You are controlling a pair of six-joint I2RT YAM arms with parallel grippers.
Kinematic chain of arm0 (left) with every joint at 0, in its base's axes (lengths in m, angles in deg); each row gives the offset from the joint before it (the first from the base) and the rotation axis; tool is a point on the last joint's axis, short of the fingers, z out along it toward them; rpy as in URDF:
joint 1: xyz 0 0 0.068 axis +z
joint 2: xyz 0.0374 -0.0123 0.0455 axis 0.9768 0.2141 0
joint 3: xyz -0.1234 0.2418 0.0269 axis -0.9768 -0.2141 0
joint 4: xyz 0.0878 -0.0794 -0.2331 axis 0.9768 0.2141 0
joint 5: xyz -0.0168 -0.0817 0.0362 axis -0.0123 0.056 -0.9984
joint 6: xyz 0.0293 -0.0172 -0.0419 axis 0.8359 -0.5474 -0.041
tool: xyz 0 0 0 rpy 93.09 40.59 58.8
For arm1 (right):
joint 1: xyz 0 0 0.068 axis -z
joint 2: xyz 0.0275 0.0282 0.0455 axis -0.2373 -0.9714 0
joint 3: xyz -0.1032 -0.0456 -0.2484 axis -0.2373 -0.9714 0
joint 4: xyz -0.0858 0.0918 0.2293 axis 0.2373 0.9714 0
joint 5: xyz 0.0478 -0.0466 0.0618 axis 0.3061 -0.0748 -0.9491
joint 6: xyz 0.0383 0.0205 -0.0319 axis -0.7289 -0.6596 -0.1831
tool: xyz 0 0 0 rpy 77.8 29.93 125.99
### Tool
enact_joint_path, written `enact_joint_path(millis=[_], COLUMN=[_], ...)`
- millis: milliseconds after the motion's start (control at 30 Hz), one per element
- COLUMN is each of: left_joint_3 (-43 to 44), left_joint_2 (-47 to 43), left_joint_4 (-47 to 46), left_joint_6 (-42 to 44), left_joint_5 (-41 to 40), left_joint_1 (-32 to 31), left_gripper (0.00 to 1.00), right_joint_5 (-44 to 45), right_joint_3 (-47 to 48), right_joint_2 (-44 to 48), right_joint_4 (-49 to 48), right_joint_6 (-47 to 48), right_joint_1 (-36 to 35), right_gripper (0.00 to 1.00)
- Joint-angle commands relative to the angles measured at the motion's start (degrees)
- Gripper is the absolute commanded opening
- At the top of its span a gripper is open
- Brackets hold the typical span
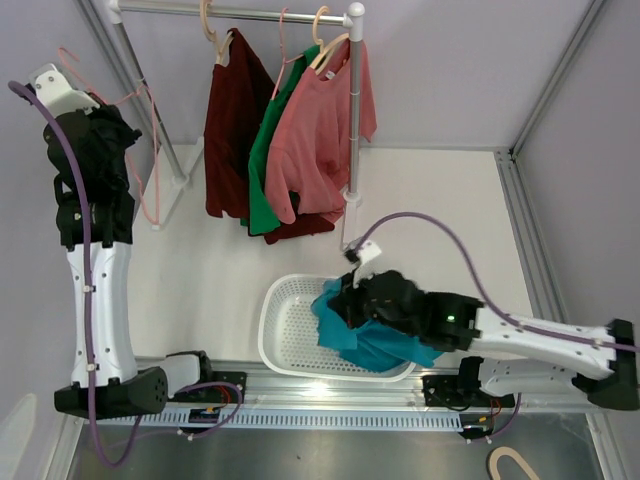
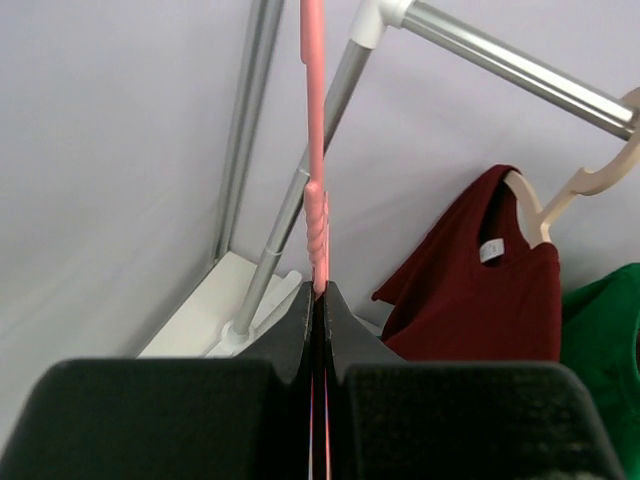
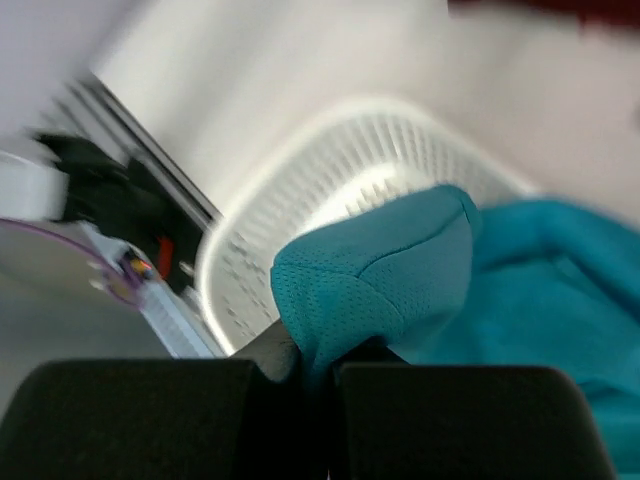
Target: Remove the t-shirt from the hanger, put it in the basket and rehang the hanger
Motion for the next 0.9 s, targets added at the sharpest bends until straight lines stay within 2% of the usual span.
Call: enact_joint_path(millis=[0, 33, 67, 133, 167, 233, 300, 333, 467, 567, 667, 767, 867], left_joint_3=[1.3, 1.0, 0.8, -1.4, -1.4, -1.2, -0.9, -0.6, 4.4, 5.0, 7.2, 12.3, 21.8], left_joint_2=[1.3, 1.7, 1.9, 2.1, 2.1, 2.6, 3.5, 3.9, 7.9, 10.8, 14.7, 20.5, 27.2], left_joint_4=[-6.1, -7.7, -8.9, -12.6, -14.7, -15.5, -17.3, -17.5, -17.0, -20.4, -23.2, -22.3, -22.0], left_joint_6=[0.7, 1.4, 2.0, 5.5, 5.9, 6.6, 7.8, 8.1, 7.3, 5.5, 4.5, 3.8, 3.9], left_joint_5=[8.3, 9.0, 10.0, 15.3, 16.2, 17.0, 18.4, 19.7, 24.4, 29.7, 32.0, 35.3, 39.7], left_joint_1=[1.4, 1.5, 1.7, 1.8, 1.8, 2.0, 2.2, 2.3, 4.3, 6.7, 8.4, 9.7, 10.1], left_gripper=[0.01, 0.01, 0.01, 0.01, 0.01, 0.01, 0.01, 0.01, 0.01, 0.01, 0.01, 0.01, 0.01], right_joint_5=[-0.1, 0.4, 1.3, 1.3, 1.9, 5.8, 4.7, 3.2, 1.4, 2.6, 2.0, 1.9, 1.8], right_joint_3=[-1.1, 1.6, 3.5, 8.8, 10.8, 13.5, 14.3, 14.4, 17.4, 19.4, 17.4, 15.4, 14.5], right_joint_2=[-9.8, -12.7, -15.3, -23.1, -25.1, -24.5, -20.1, -15.4, -9.8, -7.6, -4.0, -1.4, -0.1], right_joint_4=[8.3, 13.5, 16.5, 24.6, 27.2, 29.8, 27.4, 25.1, 25.8, 26.7, 24.2, 22.4, 20.7], right_joint_6=[-9.3, -9.9, -10.0, -8.8, -8.1, -8.0, -5.9, -5.2, -2.6, -0.5, 0.3, 0.5, 2.0], right_joint_1=[-1.5, -1.5, -1.7, -0.9, -0.3, 0.0, 0.9, 2.9, 6.6, 6.7, 6.8, 7.0, 7.3], right_gripper=[0.0, 0.01, 0.08, 0.33, 0.64, 0.75, 0.91, 0.91, 0.93, 0.94, 0.94, 0.94, 0.95])
